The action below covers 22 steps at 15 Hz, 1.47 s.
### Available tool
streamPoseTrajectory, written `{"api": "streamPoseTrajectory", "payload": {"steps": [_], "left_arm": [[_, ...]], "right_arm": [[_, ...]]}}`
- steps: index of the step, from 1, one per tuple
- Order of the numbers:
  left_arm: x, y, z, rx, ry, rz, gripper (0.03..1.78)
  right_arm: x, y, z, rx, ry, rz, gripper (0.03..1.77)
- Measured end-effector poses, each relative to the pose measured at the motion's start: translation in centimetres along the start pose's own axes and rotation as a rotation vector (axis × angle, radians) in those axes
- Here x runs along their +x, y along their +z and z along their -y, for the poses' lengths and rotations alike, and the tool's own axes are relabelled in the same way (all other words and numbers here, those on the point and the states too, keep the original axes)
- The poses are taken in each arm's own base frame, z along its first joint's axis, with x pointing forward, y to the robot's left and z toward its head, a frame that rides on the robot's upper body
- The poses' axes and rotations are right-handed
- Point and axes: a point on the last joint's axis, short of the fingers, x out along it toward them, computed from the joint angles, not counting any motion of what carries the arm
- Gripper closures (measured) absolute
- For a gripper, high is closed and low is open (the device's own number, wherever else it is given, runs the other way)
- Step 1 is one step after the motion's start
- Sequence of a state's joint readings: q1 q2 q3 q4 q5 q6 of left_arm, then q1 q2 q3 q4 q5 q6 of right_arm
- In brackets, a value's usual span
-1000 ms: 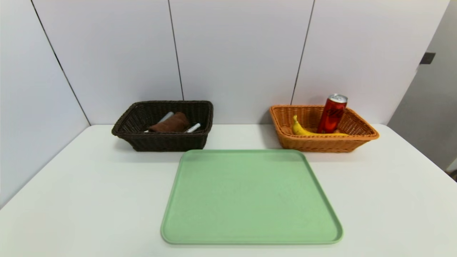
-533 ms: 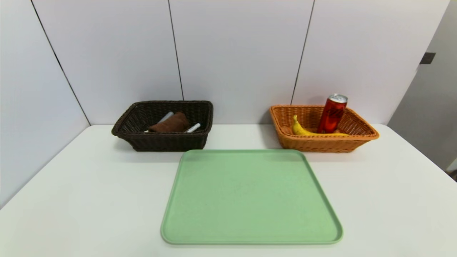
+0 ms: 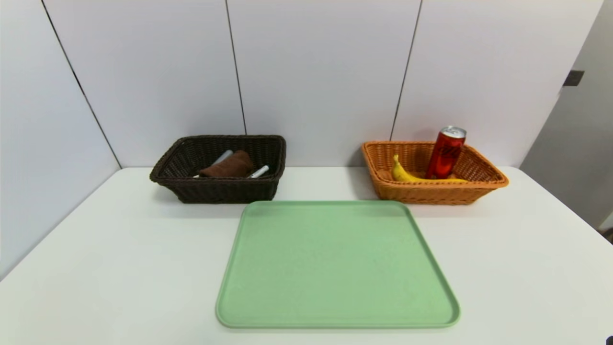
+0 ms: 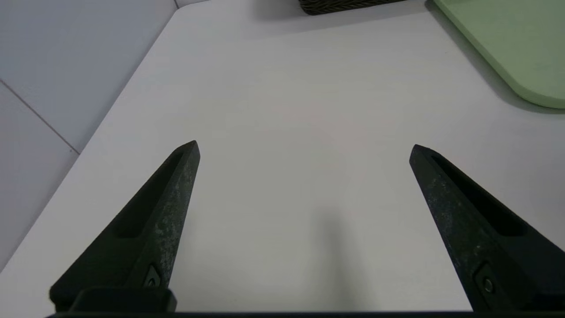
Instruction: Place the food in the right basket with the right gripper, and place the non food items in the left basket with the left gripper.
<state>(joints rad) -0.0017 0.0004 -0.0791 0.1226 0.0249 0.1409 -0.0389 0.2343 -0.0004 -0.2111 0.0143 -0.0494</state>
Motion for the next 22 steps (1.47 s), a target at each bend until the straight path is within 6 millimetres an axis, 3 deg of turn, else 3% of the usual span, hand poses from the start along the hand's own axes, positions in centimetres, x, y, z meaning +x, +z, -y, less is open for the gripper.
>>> {"api": "streamPoseTrajectory", "payload": {"steps": [5,12,22], "left_arm": [[0.4,-0.8,0.2,-0.004,-0.052,-0.005,0.12],[0.4,-0.9,0.2,-0.038,-0.047,-0.013,0.12],[0.4,-0.9,0.2,-0.051,-0.045,-0.014,0.12]], "right_arm": [[-0.3,-1.4,-0.1,0.011,0.007,-0.114,0.1],[-1.8,-1.7,-0.1,0.004,0.037,0.066,0.1],[-2.1,-1.8,0.0,0.012,0.034,0.096,0.1]]}}
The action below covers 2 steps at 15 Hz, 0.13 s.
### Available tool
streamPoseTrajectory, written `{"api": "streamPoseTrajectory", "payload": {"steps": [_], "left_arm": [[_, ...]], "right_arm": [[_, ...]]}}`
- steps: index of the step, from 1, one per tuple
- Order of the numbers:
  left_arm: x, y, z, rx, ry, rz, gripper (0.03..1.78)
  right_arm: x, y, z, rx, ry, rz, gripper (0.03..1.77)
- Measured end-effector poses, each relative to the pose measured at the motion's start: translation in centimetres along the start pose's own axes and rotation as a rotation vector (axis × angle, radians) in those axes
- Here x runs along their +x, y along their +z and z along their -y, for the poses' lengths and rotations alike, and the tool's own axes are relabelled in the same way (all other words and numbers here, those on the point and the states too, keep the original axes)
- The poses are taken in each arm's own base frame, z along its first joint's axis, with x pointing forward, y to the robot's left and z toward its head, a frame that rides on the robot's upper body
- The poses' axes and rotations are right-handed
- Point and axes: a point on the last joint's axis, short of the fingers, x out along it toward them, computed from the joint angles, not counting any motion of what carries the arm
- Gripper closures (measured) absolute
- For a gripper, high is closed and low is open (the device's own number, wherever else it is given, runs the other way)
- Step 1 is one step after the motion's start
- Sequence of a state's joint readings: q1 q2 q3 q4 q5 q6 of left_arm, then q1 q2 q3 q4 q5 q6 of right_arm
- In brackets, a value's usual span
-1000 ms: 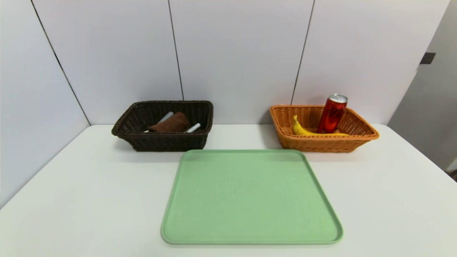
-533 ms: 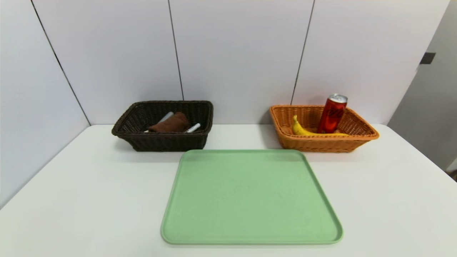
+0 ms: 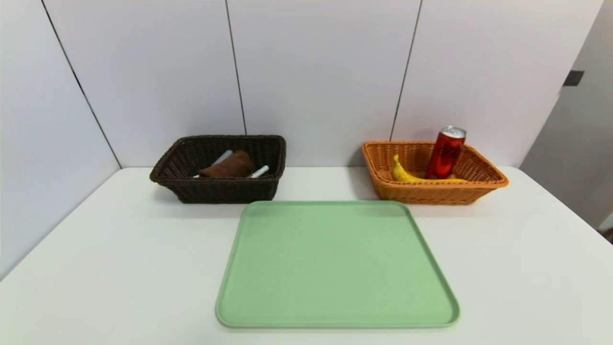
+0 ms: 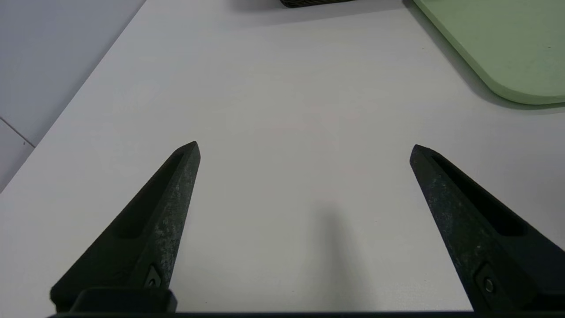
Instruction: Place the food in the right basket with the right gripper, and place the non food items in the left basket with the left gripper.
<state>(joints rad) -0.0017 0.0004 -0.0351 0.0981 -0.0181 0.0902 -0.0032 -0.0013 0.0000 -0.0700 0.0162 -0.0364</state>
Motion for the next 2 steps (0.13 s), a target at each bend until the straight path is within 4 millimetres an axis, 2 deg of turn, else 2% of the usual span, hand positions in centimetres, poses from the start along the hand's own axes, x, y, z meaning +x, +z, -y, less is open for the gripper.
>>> {"api": "streamPoseTrajectory", "payload": {"steps": [2], "left_arm": [[0.0,0.0,0.0,0.0,0.0,0.0,0.12]], "right_arm": [[0.0,0.0,0.0,0.0,0.0,0.0,0.1]]}}
